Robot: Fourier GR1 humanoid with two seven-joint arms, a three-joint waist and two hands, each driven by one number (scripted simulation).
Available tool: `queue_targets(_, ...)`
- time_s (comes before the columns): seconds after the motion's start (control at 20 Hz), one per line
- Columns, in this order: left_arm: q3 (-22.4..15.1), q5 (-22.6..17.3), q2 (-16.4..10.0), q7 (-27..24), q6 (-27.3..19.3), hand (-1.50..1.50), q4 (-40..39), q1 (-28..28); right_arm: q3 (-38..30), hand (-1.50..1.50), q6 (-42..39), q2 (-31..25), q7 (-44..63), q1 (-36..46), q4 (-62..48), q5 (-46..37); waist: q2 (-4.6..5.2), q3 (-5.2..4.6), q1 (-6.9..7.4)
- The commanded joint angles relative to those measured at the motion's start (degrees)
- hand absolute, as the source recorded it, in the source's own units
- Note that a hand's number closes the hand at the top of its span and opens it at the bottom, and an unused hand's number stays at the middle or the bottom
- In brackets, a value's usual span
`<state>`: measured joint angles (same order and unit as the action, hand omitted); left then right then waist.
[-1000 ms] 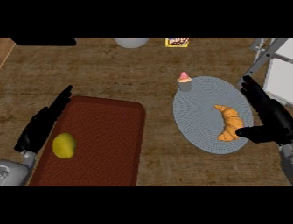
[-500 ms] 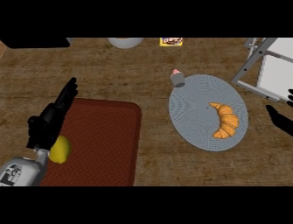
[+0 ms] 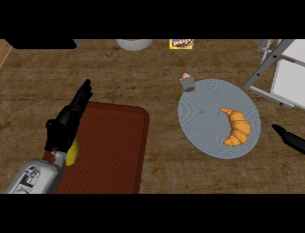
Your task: Pick the croissant from the placemat and place it in the tiered shelf
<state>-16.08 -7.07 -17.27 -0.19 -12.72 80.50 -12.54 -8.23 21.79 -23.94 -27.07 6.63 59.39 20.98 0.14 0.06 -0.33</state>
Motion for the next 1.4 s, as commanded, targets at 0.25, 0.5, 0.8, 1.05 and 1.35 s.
queue_targets(0.25,1.32,0.58,0.39,0.01,1.63,0.00,-0.06,0.57,10.15,-1.50,-3.52,-10.73,20.43,-2.28,13.37,-8.71,-0.29,-0.16,0.03)
queue_targets(0.5,1.62,0.98,-0.30,3.88,1.35,0.00,2.50,-0.66,14.91,-1.50,-5.98,-18.84,37.67,1.15,20.68,-13.15,-0.42,-0.21,0.37)
queue_targets(0.8,0.89,1.10,0.81,2.30,2.26,0.00,2.11,0.09,23.32,-1.50,-14.28,-26.48,54.85,5.75,26.86,-19.36,-0.32,-0.26,1.03)
queue_targets(1.05,1.38,3.46,2.95,0.32,1.20,0.00,-2.88,-2.62,29.20,-1.50,-14.66,-24.46,70.38,7.92,37.31,-25.25,-0.17,-0.19,0.01)
queue_targets(1.35,2.33,5.42,3.75,2.22,1.75,0.00,1.38,1.03,26.88,-1.50,-18.73,-18.87,79.77,9.74,42.67,-29.17,-0.22,-0.09,0.28)
